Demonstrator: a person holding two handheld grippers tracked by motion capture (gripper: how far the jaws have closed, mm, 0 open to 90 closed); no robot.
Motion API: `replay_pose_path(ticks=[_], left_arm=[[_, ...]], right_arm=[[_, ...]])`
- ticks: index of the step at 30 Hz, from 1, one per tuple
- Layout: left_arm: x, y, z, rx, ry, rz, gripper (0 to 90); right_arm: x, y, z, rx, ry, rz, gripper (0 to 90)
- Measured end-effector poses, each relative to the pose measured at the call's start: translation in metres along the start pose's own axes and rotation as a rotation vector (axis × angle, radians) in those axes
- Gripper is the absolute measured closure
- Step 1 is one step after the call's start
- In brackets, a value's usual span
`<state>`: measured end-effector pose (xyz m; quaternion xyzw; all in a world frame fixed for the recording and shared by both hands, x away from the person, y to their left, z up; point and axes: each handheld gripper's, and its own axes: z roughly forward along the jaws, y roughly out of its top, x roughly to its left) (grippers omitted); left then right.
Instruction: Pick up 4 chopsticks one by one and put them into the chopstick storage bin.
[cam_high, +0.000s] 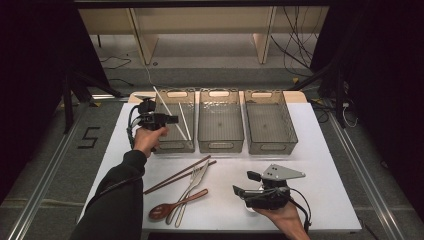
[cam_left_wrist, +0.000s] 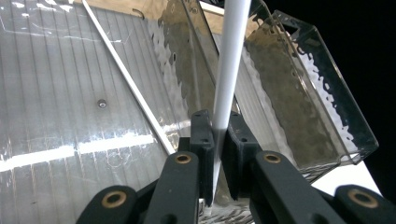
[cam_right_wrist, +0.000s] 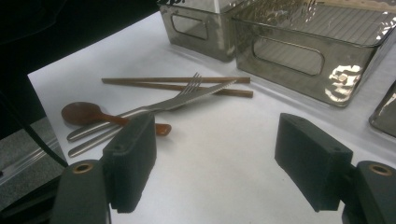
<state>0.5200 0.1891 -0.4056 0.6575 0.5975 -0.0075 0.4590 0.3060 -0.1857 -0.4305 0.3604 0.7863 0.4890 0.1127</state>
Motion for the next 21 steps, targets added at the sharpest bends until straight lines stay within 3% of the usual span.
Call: replay_pose_path(ticks=[11, 21], left_arm=[[-0.002, -0.001, 0.007, 0.041, 0.021, 0.012, 82.5], [-0.004, 0.000, 0.012, 0.040, 0.037, 0.015, 77.0]], right_arm=[[0.000, 0.000, 0.000, 0.000, 0.001, 0.002, 30.1], [-0.001, 0.000, 0.000, -0.002, 0.002, 0.005, 30.1]])
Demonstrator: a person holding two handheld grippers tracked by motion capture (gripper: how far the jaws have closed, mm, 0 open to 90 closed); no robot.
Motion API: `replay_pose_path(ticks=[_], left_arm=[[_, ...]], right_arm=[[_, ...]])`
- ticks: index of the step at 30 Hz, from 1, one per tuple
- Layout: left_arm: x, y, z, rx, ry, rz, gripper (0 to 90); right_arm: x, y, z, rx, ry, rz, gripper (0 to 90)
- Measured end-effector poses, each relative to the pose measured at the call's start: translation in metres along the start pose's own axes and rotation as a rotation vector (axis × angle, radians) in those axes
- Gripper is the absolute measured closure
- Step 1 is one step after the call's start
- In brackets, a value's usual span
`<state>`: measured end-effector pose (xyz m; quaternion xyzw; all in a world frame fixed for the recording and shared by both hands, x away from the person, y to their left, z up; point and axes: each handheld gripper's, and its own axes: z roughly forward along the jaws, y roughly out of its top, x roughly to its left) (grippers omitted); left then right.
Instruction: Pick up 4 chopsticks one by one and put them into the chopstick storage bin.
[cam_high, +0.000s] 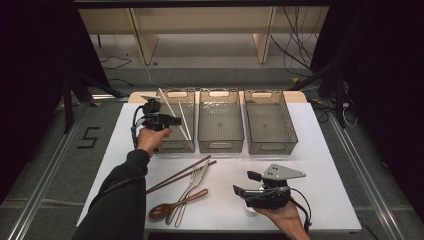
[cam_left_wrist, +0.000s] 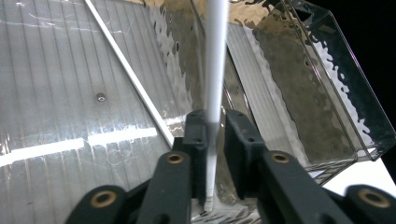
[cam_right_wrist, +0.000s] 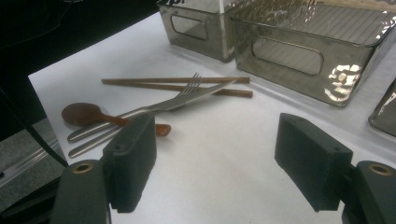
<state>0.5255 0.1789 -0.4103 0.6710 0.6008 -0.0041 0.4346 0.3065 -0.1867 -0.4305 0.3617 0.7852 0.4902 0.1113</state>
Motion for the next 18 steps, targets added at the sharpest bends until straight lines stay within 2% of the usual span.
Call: replay_pose_path(ticks=[3, 6, 9, 16, 18], left_arm=[[-0.0008, 0.0009, 0.0022, 0.000, 0.012, -0.001, 71.4], [-0.0009, 0.0025, 0.0042, 0.020, 0.010, -0.019, 56.7], [-0.0008, 0.0030, 0.0059, 0.035, 0.022, -0.014, 47.6], [-0.0010, 0.0040, 0.0101, 0.061, 0.043, -0.023, 30.3], [-0.0018, 0.0045, 0.0107, 0.068, 0.053, -0.017, 28.2]], right_arm=[[0.0001, -0.0001, 0.0001, 0.001, 0.000, 0.000, 30.1], [0.0005, -0.0003, 0.0003, 0.003, 0.002, 0.000, 30.1], [0.0005, -0.0003, 0.0001, 0.002, 0.003, 0.001, 30.2], [0.0010, -0.0005, 0.0006, 0.003, 0.005, -0.002, 30.2], [0.0011, -0.0006, 0.0006, 0.003, 0.007, -0.002, 30.2]])
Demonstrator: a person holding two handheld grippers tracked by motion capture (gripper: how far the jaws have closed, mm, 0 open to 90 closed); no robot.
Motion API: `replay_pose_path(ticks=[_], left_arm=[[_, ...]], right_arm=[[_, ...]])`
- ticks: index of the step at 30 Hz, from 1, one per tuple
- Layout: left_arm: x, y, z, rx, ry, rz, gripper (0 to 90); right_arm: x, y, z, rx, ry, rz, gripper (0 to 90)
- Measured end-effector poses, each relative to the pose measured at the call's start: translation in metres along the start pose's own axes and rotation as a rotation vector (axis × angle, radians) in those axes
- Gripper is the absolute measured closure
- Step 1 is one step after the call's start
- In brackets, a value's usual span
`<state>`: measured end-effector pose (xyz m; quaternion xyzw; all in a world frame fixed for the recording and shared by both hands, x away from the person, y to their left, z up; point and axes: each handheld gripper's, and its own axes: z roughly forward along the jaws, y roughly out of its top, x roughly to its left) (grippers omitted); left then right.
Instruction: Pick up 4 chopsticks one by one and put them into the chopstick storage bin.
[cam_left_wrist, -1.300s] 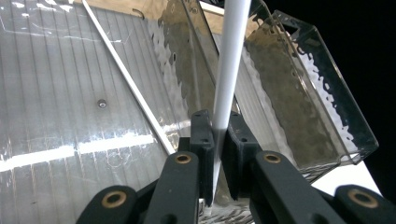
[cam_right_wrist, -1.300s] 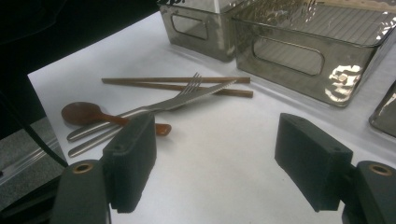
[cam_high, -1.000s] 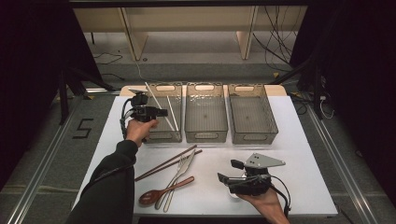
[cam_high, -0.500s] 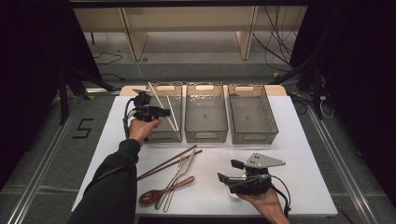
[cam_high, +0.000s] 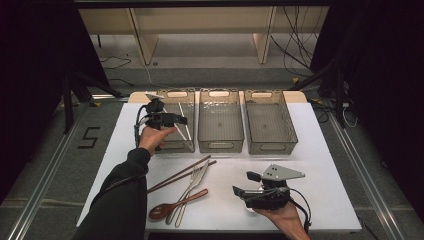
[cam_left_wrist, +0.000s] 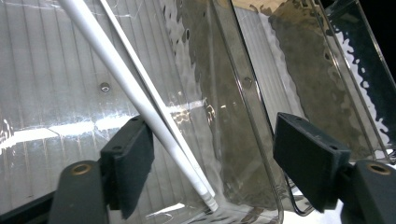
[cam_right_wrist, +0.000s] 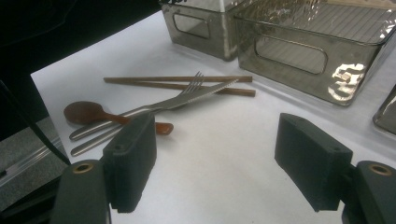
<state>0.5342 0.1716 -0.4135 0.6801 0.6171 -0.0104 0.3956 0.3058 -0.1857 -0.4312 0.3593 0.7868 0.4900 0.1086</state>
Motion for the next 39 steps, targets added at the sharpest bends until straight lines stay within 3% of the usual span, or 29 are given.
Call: replay_pose_path(ticks=[5, 18, 28, 32, 36, 39], left_arm=[[-0.005, 0.002, -0.002, 0.008, 0.026, 0.024, 23.3], [-0.017, -0.004, -0.032, -0.021, -0.031, 0.102, 21.9], [-0.022, -0.031, -0.056, 0.014, -0.031, 0.242, 22.4], [-0.019, -0.043, -0.062, 0.040, -0.048, 0.262, 23.7], [-0.014, -0.053, -0.066, 0.038, -0.062, 0.257, 24.3], [-0.014, -0.060, -0.068, 0.037, -0.059, 0.278, 24.3]], right_arm=[[0.000, 0.000, 0.000, -0.002, -0.001, 0.000, 30.2], [-0.001, 0.000, -0.002, -0.006, -0.004, 0.003, 30.1], [-0.002, 0.000, -0.004, -0.010, -0.008, 0.006, 30.1], [-0.002, 0.000, -0.004, -0.010, -0.010, 0.011, 30.1], [-0.002, 0.000, -0.004, -0.010, -0.010, 0.008, 30.1], [-0.002, 0.000, -0.004, -0.009, -0.010, 0.010, 30.1]])
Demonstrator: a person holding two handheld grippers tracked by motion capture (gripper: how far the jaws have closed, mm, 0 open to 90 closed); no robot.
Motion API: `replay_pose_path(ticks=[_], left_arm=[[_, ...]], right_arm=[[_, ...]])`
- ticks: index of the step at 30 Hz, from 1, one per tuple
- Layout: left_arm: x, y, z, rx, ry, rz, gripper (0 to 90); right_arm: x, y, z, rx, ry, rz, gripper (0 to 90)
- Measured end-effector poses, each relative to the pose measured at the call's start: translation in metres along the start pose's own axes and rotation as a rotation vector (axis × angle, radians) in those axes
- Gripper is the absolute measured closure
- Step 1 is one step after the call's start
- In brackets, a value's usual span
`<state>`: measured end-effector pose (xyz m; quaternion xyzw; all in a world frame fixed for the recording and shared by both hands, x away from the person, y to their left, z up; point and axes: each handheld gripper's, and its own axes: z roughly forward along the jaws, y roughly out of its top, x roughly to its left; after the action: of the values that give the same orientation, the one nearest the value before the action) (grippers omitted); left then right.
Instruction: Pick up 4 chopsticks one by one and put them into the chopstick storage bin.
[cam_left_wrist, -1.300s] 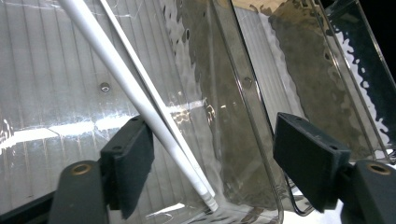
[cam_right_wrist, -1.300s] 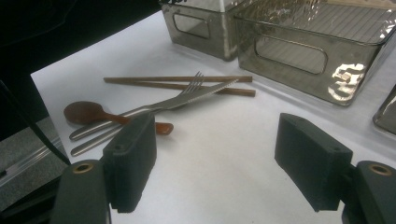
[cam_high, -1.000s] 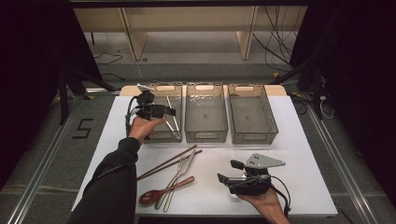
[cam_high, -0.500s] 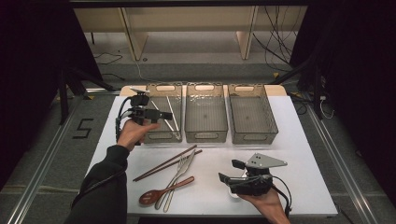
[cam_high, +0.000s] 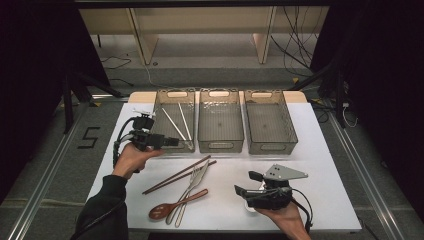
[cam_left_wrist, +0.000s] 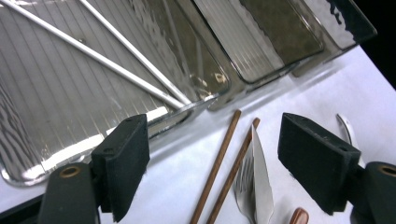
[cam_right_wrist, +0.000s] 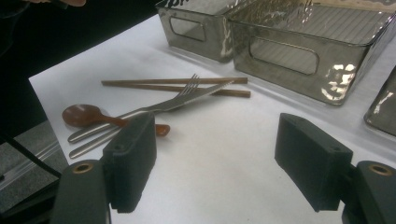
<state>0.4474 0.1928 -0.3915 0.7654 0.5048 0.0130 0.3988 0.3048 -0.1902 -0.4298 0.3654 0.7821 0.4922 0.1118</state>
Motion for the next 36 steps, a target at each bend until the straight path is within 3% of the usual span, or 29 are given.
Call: replay_pose_path(ticks=[8, 14, 24, 36], left_arm=[[-0.004, -0.014, 0.004, 0.056, 0.045, 0.081, 24.7], [-0.004, -0.021, 0.012, 0.121, 0.085, 0.113, 24.9], [-0.004, -0.029, 0.023, 0.217, 0.114, 0.165, 26.4], [-0.011, -0.040, 0.043, 0.362, 0.137, 0.256, 38.5]], right_arm=[[0.000, 0.000, 0.000, -0.002, 0.000, 0.004, 30.0], [0.000, 0.000, 0.000, -0.002, 0.001, 0.000, 30.0], [-0.001, -0.001, -0.001, 0.000, 0.002, 0.002, 30.0], [-0.001, -0.002, -0.001, 0.002, 0.002, 0.003, 30.0]])
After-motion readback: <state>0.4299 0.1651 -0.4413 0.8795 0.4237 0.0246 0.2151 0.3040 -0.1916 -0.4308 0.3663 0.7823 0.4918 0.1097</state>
